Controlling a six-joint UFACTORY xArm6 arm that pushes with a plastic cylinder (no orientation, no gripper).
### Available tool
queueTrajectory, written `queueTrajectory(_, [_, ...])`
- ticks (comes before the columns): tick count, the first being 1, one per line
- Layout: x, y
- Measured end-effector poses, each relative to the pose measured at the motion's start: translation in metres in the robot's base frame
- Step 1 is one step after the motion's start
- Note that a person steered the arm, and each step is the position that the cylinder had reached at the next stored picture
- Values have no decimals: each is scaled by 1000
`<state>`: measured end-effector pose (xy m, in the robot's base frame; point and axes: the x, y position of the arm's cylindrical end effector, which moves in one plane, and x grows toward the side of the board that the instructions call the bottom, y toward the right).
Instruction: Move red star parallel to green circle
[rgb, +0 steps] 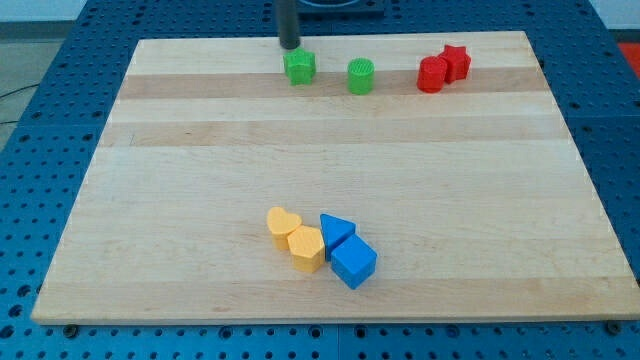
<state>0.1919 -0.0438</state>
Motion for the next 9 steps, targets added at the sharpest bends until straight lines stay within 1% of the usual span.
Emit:
queueTrajectory(1, [3, 103])
queueTrajectory(2, [6, 260])
queueTrajectory(3, [70, 321])
queueTrajectory(4, [101, 295])
queueTrajectory(5, [100, 253])
queueTrajectory(6, [66, 226])
queueTrajectory(7, [70, 220])
queueTrajectory(8, [65, 246])
queueTrajectory(9, [126, 266])
